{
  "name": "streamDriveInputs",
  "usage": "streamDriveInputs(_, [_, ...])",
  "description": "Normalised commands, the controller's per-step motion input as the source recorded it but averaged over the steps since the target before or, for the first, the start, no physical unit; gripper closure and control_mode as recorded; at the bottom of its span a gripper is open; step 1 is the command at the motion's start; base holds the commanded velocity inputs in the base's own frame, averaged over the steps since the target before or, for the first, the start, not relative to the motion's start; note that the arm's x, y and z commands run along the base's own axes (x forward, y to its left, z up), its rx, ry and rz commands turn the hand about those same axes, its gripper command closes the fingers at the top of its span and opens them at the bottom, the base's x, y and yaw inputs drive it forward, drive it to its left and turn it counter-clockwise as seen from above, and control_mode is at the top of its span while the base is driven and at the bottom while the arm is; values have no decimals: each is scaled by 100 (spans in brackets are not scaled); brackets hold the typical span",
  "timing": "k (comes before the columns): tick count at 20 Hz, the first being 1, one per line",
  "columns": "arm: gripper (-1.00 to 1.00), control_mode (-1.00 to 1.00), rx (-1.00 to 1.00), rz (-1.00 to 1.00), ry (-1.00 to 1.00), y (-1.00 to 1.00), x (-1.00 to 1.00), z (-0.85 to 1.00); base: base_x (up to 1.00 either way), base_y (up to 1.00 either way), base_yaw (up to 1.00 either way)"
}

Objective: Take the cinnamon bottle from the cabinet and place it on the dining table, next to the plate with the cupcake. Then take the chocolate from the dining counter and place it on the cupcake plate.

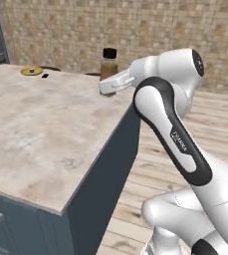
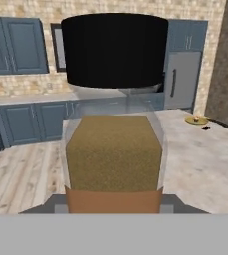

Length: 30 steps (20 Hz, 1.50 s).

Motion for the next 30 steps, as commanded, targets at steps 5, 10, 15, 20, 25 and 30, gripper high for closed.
streamDriveInputs(5, [100,100,0,0,0,0,0,0,91,-22,2])
streamDriveInputs(10, [100,100,0,0,0,0,0,0,92,-21,2])
streamDriveInputs(15, [100,100,0,0,0,0,0,0,93,-20,2])
streamDriveInputs(20, [100,100,0,0,0,0,0,0,92,-26,4])
streamDriveInputs(25, [100,100,0,0,0,0,0,0,91,-25,6])
streamDriveInputs(30, [100,100,0,0,0,0,0,0,87,-26,6])
